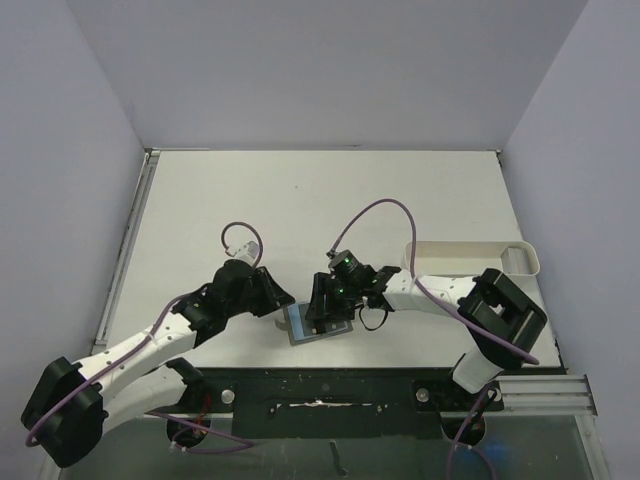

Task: Put the credit cards into the card holder
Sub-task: Insert the credit card into the card holder.

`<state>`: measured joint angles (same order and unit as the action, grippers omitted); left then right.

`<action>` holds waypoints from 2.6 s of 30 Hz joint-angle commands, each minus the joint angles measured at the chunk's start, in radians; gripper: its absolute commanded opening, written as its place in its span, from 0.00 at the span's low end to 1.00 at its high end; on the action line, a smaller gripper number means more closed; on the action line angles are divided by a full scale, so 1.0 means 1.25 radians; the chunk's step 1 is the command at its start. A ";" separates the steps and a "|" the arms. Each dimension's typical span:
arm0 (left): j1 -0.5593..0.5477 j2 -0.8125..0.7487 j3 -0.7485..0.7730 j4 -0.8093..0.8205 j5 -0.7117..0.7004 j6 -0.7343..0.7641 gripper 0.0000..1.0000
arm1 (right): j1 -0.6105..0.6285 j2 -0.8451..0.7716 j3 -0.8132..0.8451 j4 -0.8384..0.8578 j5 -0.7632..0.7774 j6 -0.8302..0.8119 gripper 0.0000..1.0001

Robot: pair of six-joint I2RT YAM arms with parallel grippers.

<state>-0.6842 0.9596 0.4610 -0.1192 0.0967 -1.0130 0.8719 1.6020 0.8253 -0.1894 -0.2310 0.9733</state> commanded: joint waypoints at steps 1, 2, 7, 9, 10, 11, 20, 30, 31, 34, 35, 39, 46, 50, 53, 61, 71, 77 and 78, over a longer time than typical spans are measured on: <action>-0.007 0.041 0.002 0.072 0.021 0.005 0.07 | -0.003 -0.036 -0.007 0.014 0.026 -0.007 0.54; -0.007 0.050 -0.012 0.091 0.023 0.002 0.05 | -0.003 -0.036 -0.006 0.013 0.027 -0.008 0.54; -0.008 0.101 -0.073 0.173 0.030 -0.004 0.00 | -0.006 -0.031 -0.009 0.015 0.028 -0.009 0.54; -0.007 0.125 -0.084 0.179 0.022 0.003 0.00 | -0.006 -0.028 -0.005 0.018 0.025 -0.009 0.54; -0.007 0.137 -0.090 0.182 0.017 0.008 0.00 | -0.005 -0.026 -0.004 0.019 0.025 -0.010 0.54; -0.008 0.148 -0.099 0.191 0.012 0.010 0.00 | -0.005 -0.024 -0.004 0.022 0.025 -0.010 0.54; -0.009 0.210 -0.158 0.279 0.023 0.003 0.00 | -0.005 -0.005 0.005 0.042 0.019 -0.014 0.55; -0.009 0.237 -0.156 0.280 0.018 0.011 0.00 | -0.005 0.005 0.014 0.106 -0.024 -0.028 0.55; -0.009 0.237 -0.155 0.278 0.016 0.012 0.00 | -0.006 0.007 0.012 0.116 -0.032 -0.028 0.55; -0.009 0.237 -0.147 0.264 0.009 0.019 0.00 | -0.004 0.016 0.011 0.142 -0.048 -0.027 0.55; -0.009 0.238 -0.143 0.259 0.007 0.021 0.00 | -0.004 0.018 0.011 0.148 -0.052 -0.027 0.55; -0.008 0.238 -0.131 0.243 0.004 0.028 0.00 | -0.005 0.031 0.020 0.150 -0.070 -0.027 0.54; -0.006 0.239 -0.120 0.225 -0.004 0.039 0.00 | -0.005 -0.016 0.031 0.087 -0.012 -0.035 0.55; -0.005 0.245 -0.116 0.221 -0.003 0.046 0.00 | -0.004 -0.030 0.023 0.059 0.019 -0.034 0.55; -0.006 0.244 -0.117 0.219 -0.003 0.047 0.00 | -0.006 -0.037 0.011 0.058 0.036 -0.030 0.56; -0.005 0.235 -0.119 0.214 0.002 0.048 0.00 | -0.005 -0.008 0.011 0.055 0.042 -0.039 0.59; -0.004 0.223 -0.114 0.208 0.001 0.051 0.00 | 0.009 0.014 0.025 0.099 -0.010 -0.042 0.52; -0.004 0.228 -0.110 0.205 0.002 0.057 0.00 | 0.022 0.041 0.045 0.113 -0.026 -0.035 0.51; -0.003 0.228 -0.110 0.204 0.002 0.059 0.00 | 0.024 0.043 0.051 0.111 -0.027 -0.035 0.51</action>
<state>-0.6884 1.2407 0.3004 0.1940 0.1356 -0.9821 0.8841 1.6390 0.8349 -0.1001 -0.2447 0.9310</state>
